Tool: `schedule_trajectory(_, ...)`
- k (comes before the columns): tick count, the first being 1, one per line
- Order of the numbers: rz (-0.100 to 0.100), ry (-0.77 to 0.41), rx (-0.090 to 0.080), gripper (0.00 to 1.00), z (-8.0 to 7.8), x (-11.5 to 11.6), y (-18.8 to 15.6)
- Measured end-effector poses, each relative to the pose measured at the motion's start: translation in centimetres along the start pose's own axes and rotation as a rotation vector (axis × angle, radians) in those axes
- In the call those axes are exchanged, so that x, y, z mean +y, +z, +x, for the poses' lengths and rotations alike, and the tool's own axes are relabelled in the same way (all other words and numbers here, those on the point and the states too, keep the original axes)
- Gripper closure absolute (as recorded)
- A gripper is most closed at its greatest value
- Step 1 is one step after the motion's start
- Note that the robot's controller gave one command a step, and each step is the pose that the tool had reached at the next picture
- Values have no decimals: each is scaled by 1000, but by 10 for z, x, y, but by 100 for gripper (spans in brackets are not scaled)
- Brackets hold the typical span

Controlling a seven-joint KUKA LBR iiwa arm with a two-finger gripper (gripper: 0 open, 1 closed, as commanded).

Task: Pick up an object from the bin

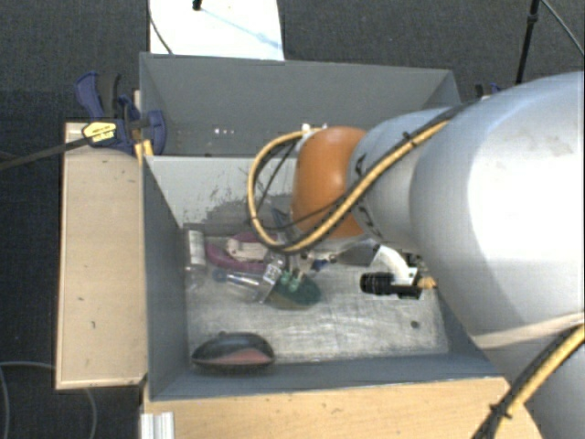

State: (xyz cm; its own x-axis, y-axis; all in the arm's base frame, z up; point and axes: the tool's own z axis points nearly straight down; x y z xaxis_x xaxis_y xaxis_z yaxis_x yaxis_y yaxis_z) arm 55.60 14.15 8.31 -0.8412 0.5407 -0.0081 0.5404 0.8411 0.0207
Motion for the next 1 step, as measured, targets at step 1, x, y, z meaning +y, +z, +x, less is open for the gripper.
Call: schedule_trajectory(1,16,-6,5,100,-1,3,-53)
